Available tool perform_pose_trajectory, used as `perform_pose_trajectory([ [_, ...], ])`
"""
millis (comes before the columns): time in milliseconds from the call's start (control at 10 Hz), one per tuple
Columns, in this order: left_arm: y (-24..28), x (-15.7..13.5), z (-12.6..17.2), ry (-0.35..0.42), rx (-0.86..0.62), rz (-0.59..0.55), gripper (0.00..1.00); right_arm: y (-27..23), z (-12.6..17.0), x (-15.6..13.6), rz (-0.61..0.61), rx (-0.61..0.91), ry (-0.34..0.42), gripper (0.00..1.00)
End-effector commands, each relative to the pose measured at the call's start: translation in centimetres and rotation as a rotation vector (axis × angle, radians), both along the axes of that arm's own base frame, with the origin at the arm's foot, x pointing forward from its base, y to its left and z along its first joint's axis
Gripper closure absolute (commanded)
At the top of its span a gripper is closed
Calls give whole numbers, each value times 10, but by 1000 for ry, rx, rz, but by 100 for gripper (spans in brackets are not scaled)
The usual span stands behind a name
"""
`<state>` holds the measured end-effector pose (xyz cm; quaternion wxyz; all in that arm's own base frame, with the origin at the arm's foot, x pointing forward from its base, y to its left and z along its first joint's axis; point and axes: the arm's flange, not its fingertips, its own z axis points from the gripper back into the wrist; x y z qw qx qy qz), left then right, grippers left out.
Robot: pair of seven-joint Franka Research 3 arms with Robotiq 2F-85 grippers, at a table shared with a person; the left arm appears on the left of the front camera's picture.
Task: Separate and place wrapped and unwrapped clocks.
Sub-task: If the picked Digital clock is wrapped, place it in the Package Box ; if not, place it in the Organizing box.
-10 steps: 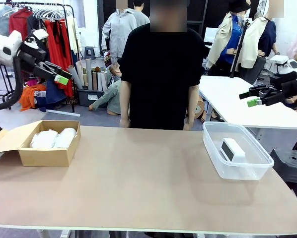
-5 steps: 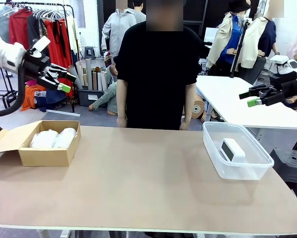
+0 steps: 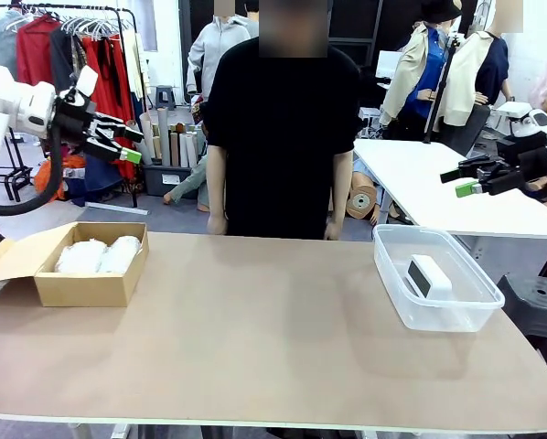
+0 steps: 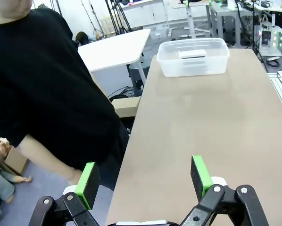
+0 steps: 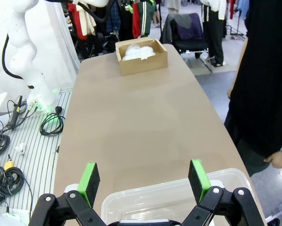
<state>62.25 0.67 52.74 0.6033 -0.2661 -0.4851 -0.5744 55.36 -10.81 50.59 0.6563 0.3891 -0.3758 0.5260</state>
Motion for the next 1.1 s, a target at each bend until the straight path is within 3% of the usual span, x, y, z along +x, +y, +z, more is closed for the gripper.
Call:
perform_pose_trajectory([
  [0,-3,11,0,54,-8,0,0,1,2,-1,1,-3,3,0],
  [400,-1,13,1,84,19,-3,0,1,2,-1,1,-3,3,0],
  [500,0,14,0,126,26,-20,0,1,2,-1,1,-3,3,0],
  [600,-1,9,-3,68,9,7,0,1,2,-1,1,-3,3,0],
  [1000,-1,9,-3,68,9,7,0,1,2,-1,1,-3,3,0],
])
